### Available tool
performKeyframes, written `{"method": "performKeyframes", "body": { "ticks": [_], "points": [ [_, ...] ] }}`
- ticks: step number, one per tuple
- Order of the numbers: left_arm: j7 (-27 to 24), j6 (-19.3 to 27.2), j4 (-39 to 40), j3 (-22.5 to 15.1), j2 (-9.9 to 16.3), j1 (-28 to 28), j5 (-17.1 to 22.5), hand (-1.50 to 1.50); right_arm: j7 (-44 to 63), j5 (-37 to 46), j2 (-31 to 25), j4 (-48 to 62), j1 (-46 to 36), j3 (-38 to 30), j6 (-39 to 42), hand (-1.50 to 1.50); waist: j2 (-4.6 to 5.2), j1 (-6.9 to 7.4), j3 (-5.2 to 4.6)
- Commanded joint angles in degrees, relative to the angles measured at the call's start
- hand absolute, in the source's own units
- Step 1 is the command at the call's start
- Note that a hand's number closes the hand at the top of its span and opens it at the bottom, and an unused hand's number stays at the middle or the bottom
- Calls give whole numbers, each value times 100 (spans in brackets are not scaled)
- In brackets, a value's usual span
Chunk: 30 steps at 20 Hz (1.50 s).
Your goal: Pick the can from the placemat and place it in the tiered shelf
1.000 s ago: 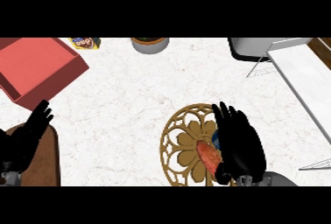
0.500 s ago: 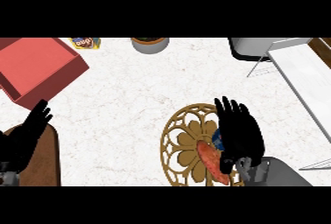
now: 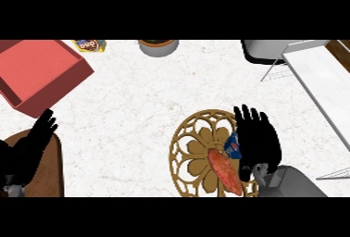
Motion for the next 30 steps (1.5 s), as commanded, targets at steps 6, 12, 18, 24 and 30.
{"method": "performKeyframes", "body": {
  "ticks": [6,12,18,24,30],
  "points": [
    [189,-186,51,288,-197,-261,-241,0,-612,738,475,1030,58,-477,-69,-150,6,8,1],
    [-89,-318,269,442,-438,-123,-458,0,-1114,820,379,855,405,-1006,13,-150,2,-12,1],
    [398,-563,-21,743,-252,-280,-377,0,-1648,1234,674,1574,433,-1004,-435,150,4,8,2],
    [299,-499,-70,663,-574,-108,-683,0,-1741,1605,639,1247,152,-1182,13,150,1,1,1],
    [176,-697,-7,816,-537,-2,-673,0,-1685,2005,747,254,679,-945,-397,150,-7,-16,0]
  ]
}}
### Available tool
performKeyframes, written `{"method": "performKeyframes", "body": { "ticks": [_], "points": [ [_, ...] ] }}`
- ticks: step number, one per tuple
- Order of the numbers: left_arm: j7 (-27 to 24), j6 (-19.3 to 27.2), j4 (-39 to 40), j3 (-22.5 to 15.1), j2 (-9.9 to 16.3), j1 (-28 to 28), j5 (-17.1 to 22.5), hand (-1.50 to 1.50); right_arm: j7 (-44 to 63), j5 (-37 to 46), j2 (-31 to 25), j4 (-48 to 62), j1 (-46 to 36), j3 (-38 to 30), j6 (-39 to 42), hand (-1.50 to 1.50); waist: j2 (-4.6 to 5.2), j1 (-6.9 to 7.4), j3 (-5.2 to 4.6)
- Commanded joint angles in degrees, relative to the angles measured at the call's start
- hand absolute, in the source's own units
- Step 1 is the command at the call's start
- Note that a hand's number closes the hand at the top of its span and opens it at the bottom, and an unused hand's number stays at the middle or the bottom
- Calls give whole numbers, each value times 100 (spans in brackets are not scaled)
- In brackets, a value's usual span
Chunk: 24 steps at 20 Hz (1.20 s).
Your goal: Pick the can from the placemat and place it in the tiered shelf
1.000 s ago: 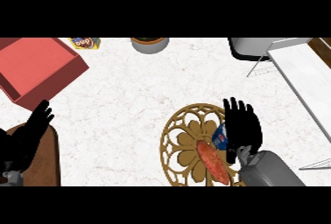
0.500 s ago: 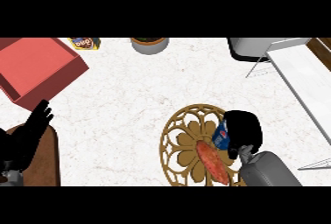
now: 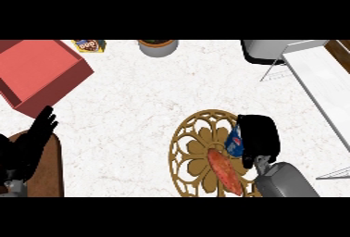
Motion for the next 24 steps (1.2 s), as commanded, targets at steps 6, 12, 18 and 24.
{"method": "performKeyframes", "body": {
  "ticks": [6,12,18,24],
  "points": [
    [-84,-104,-104,142,80,109,5,0,1960,414,774,134,-629,-1464,-490,150,28,46,7],
    [10,-107,-11,68,25,-74,-33,0,3226,987,1130,562,-1460,-2423,-1204,150,32,72,4],
    [190,-49,-215,-19,-66,50,-74,0,3742,1319,1447,-254,-2194,-2695,-1283,150,-19,39,5],
    [-301,25,342,22,-171,-67,-256,0,4217,1652,1456,-905,-2672,-2496,-1362,150,-1,0,-5]
  ]
}}
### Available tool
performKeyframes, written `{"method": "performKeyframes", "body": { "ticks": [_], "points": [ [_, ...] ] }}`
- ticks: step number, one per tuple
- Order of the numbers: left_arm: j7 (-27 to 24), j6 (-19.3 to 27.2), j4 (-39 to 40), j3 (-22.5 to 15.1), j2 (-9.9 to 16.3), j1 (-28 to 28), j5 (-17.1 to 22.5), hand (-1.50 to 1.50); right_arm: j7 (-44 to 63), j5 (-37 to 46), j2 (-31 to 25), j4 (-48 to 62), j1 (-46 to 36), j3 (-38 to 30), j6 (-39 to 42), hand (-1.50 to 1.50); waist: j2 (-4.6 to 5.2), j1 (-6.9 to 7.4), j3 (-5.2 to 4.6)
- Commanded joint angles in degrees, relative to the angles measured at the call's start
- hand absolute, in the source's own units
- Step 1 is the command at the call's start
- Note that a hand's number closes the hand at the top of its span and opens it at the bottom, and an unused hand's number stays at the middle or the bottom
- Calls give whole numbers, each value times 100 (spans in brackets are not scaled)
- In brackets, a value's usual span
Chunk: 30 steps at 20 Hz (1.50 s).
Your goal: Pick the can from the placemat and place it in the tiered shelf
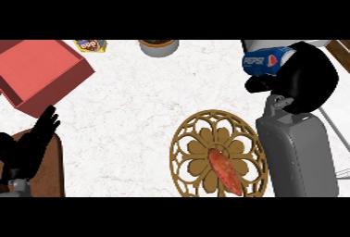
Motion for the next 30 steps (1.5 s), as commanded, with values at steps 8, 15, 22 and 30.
{"method": "performKeyframes", "body": {
  "ticks": [8,15,22,30],
  "points": [
    [-172,-25,209,38,-51,-90,-77,0,1587,999,67,-601,-1435,39,746,150,8,3,-4],
    [72,-28,-59,13,-80,-26,-21,0,768,1973,-106,-340,-1860,-759,1833,150,-23,-57,-4],
    [-29,-231,-24,189,56,64,124,0,168,2293,-326,-64,-2502,-1713,2359,150,-2,-19,-1],
    [53,2,-64,29,-175,-37,-105,0,-406,2655,-661,-112,-2591,-2215,2628,150,6,-40,4]
  ]
}}
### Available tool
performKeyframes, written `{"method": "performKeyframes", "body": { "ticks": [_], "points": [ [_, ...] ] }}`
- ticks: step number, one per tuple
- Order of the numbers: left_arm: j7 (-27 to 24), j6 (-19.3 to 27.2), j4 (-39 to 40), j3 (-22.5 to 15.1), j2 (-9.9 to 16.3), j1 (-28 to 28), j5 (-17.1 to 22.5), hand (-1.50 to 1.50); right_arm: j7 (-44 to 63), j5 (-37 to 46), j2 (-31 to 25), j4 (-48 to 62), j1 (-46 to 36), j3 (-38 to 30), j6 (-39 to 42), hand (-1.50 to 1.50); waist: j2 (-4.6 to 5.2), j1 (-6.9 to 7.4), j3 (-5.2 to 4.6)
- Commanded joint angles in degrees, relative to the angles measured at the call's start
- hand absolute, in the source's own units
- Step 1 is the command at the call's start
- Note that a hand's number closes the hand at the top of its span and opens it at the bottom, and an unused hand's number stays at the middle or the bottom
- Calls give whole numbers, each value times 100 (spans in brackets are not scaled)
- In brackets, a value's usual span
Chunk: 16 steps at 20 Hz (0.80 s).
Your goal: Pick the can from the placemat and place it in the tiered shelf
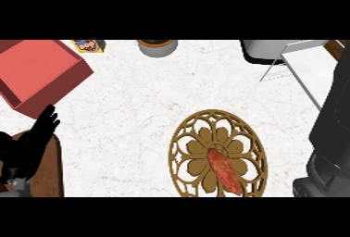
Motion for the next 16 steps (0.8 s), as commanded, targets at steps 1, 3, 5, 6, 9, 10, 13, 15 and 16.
{"method": "performKeyframes", "body": {
  "ticks": [1,3,5,6,9,10,13,15,16],
  "points": [
    [230,2,-264,-19,-42,6,61,0,371,82,-251,188,218,-416,331,150,9,17,7],
    [-215,64,-140,-38,-151,314,-109,0,158,105,-445,-151,163,-480,775,150,-6,-14,3],
    [-219,-216,47,113,75,223,33,0,74,93,-649,373,4,-712,591,150,17,24,1],
    [150,-168,-327,153,142,206,94,0,-18,49,-627,269,337,-729,296,150,13,34,6],
    [38,-55,-258,37,-49,208,-64,0,-87,-184,-692,246,488,-962,3,150,17,41,6],
    [-77,-47,127,112,-95,17,-21,0,-292,-277,-932,405,637,-1190,-153,150,29,14,5],
    [46,6,96,-17,-172,-111,-160,0,76,-387,-643,258,542,-1103,-292,150,26,23,4],
    [-5,-117,469,237,50,-444,-43,0,-400,-735,-922,5,1013,-1493,-408,150,25,-47,4],
    [-89,-35,34,164,-84,115,-118,0,-249,-729,-1045,247,891,-1505,-342,150,18,26,4]
  ]
}}
